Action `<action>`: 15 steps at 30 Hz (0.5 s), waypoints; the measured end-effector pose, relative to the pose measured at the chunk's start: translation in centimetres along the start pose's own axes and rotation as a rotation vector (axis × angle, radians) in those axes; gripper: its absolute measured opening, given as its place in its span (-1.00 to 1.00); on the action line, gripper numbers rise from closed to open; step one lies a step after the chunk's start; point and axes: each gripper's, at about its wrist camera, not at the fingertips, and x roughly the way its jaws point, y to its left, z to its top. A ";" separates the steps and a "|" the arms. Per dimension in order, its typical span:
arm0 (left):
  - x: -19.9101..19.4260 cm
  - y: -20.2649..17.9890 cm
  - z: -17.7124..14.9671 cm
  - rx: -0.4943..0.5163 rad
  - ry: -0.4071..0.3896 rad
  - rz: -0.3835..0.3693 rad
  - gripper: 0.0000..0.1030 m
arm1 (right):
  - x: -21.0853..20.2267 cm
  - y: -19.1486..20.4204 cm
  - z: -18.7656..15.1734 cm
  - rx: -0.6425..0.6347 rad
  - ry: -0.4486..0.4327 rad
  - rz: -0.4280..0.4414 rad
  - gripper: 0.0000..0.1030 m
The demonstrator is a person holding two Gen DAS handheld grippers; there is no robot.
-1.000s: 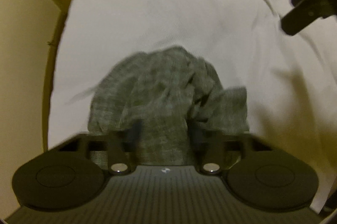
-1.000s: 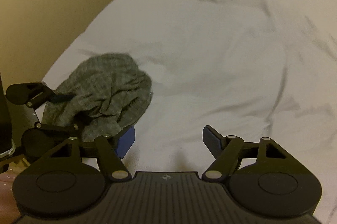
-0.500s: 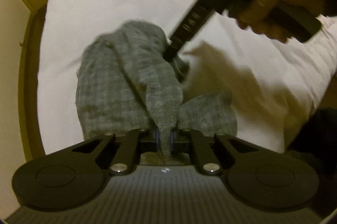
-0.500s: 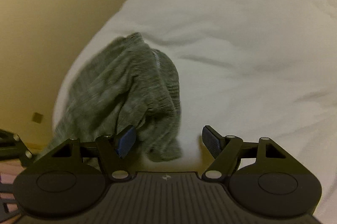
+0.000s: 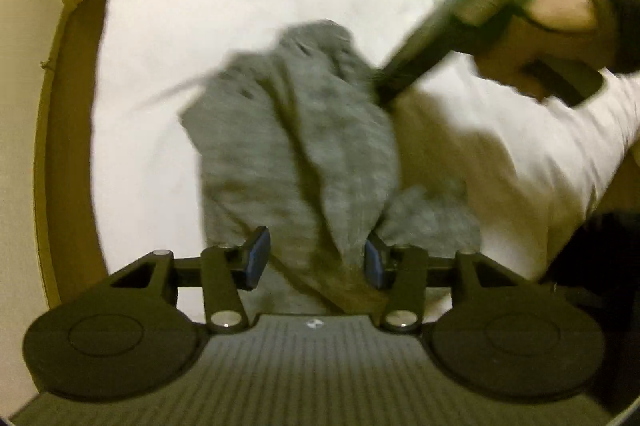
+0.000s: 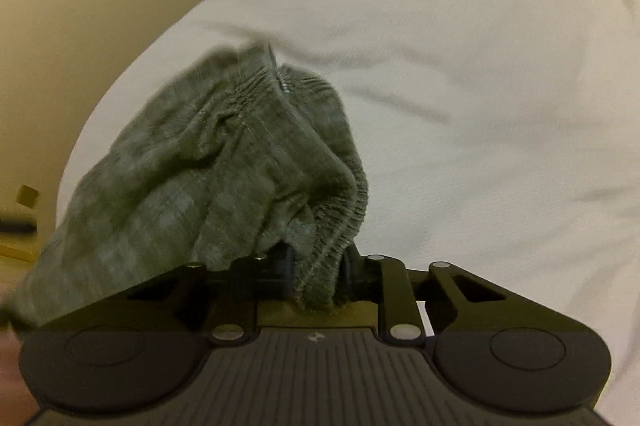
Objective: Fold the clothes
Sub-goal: 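Grasp the grey plaid shorts waistband with the left gripper while the right gripper grasps another waistband edge, then lift the shorts by the waistband with both grippers and pull them apart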
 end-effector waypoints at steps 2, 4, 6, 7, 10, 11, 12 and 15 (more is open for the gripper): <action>-0.3 1.2 0.9 -0.014 -0.025 0.025 -0.12 | -2.7 -0.4 -0.3 -0.032 -0.027 -0.026 -0.68; 0.2 2.4 2.1 -0.025 -0.051 0.039 -0.08 | -5.4 -0.9 -1.1 -0.076 -0.050 -0.060 -0.74; 1.0 3.3 3.6 -0.031 -0.084 0.038 0.00 | -7.8 -1.6 -2.1 -0.110 -0.055 -0.111 -0.76; 1.5 3.6 4.4 -0.033 -0.100 0.028 0.06 | -9.1 -2.4 -3.0 -0.121 -0.054 -0.142 -0.77; 3.3 4.1 7.0 -0.047 -0.137 -0.035 0.22 | -12.0 -5.1 -5.6 -0.108 -0.035 -0.223 -0.78; 4.1 4.0 8.1 -0.044 -0.143 -0.068 0.25 | -12.6 -5.9 -6.4 -0.099 -0.025 -0.243 -0.78; 4.9 3.7 9.2 -0.031 -0.148 -0.097 0.25 | -13.0 -6.5 -7.3 -0.095 -0.015 -0.266 -0.78; 6.9 2.2 12.3 0.030 -0.161 -0.165 0.26 | -14.3 -8.4 -10.0 -0.082 0.014 -0.332 -0.79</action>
